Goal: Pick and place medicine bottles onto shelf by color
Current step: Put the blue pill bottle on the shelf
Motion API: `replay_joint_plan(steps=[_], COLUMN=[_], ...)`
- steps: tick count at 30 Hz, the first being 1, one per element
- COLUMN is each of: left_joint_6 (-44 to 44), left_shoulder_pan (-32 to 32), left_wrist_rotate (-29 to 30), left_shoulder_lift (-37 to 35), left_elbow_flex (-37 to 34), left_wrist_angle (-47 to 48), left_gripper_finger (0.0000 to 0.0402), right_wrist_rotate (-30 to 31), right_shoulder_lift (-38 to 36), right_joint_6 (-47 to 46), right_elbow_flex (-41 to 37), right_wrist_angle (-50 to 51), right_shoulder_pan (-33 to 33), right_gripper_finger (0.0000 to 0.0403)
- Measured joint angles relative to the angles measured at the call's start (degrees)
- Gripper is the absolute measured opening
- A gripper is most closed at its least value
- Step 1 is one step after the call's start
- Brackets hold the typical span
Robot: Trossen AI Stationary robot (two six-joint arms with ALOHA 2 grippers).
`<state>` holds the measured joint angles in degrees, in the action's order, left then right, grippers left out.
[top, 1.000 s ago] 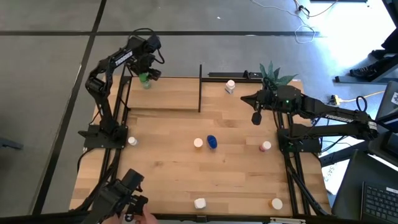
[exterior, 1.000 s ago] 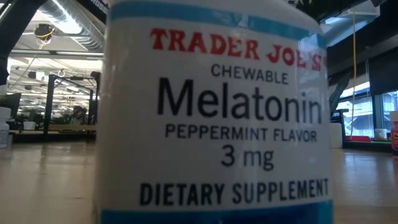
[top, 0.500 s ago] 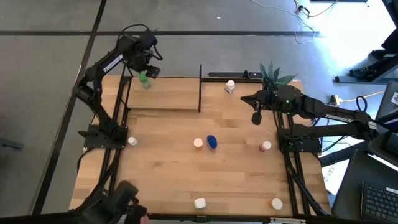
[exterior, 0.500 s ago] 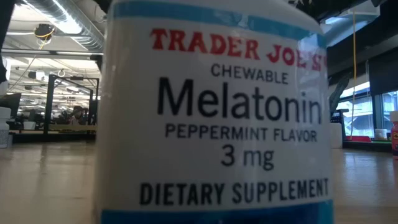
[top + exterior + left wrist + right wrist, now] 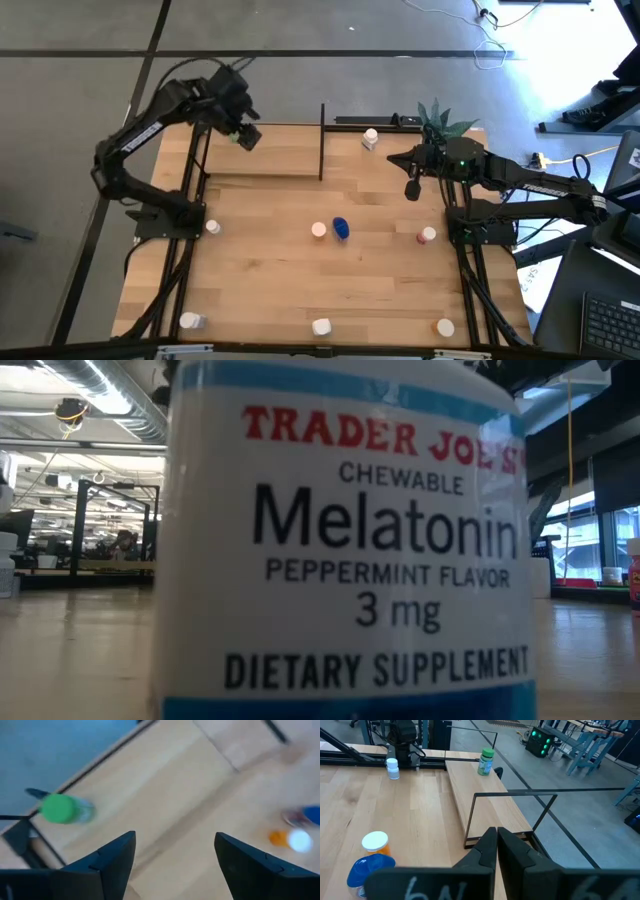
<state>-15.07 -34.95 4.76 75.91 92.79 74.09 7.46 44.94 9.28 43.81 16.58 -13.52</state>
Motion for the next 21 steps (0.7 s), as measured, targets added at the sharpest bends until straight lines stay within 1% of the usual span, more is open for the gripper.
replay_joint_plan(steps=[8, 15, 17, 21], left_joint_6=[-5.9, -18.5, -19.3, -17.4], left_shoulder_pan=[15.8, 27.6, 30.8, 34.9], left_wrist_rotate=[0.3, 0.5, 0.8, 0.8], left_shoulder_lift=[-0.8, -0.8, -0.8, -0.7], left_elbow_flex=[0.0, -0.1, -1.1, -4.7], left_wrist_angle=[1.6, 4.9, 3.2, -0.5], left_gripper_finger=[0.0265, 0.0265, 0.0265, 0.0265], right_wrist_rotate=[0.0, 0.0, 0.0, 0.0], right_shoulder_lift=[0.0, 0.0, 0.0, 0.0], right_joint_6=[0.0, 0.0, 0.0, 0.0], right_elbow_flex=[0.0, 0.0, 0.0, 0.0], right_wrist_angle=[0.0, 0.0, 0.0, 0.0], right_shoulder_pan=[0.0, 0.0, 0.0, 0.0], right_gripper_finger=[0.0017, 0.0017, 0.0017, 0.0017])
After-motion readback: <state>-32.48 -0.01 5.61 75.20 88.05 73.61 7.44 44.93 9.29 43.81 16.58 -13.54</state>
